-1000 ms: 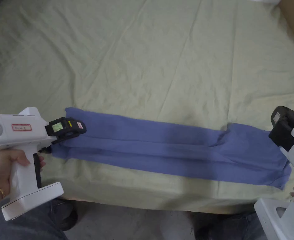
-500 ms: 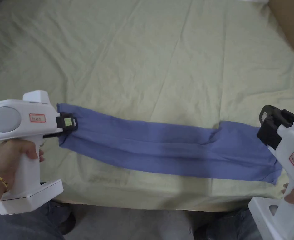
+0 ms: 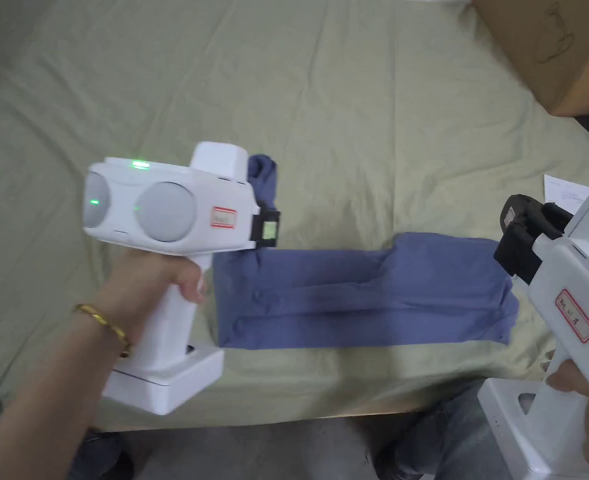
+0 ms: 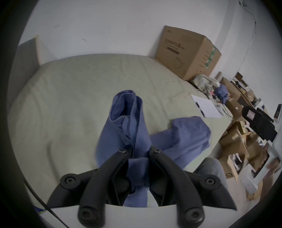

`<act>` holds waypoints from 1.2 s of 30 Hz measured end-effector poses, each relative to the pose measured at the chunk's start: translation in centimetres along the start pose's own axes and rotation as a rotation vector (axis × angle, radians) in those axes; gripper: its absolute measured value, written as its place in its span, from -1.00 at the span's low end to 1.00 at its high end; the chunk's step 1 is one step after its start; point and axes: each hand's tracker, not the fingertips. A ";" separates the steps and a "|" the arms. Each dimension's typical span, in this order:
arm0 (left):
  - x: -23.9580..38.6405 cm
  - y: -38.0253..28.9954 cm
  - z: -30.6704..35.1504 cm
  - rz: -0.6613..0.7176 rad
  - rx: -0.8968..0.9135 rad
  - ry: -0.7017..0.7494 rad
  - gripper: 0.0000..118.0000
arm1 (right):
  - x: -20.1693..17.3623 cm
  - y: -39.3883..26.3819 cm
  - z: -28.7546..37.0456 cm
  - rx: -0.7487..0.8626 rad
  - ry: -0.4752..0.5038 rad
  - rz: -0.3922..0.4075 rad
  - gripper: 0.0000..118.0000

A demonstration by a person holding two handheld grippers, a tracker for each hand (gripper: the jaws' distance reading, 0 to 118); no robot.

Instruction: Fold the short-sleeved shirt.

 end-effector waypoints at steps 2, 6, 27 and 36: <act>2.0 0.0 -2.9 0.007 -0.057 -0.029 -0.72 | 0.8 -0.1 0.5 0.003 -0.008 -0.024 -1.00; 4.9 -1.3 -8.3 0.004 -0.176 -0.012 -0.71 | 1.9 -0.3 1.1 0.003 -0.049 -0.028 -1.00; 3.8 -2.6 -5.0 -0.051 0.119 0.188 -1.00 | 3.4 -0.2 0.8 0.001 -0.061 -0.060 -1.00; 8.1 -9.2 -9.7 -0.063 -0.086 0.060 -1.00 | 3.2 -0.4 1.6 -0.004 -0.051 -0.049 -1.00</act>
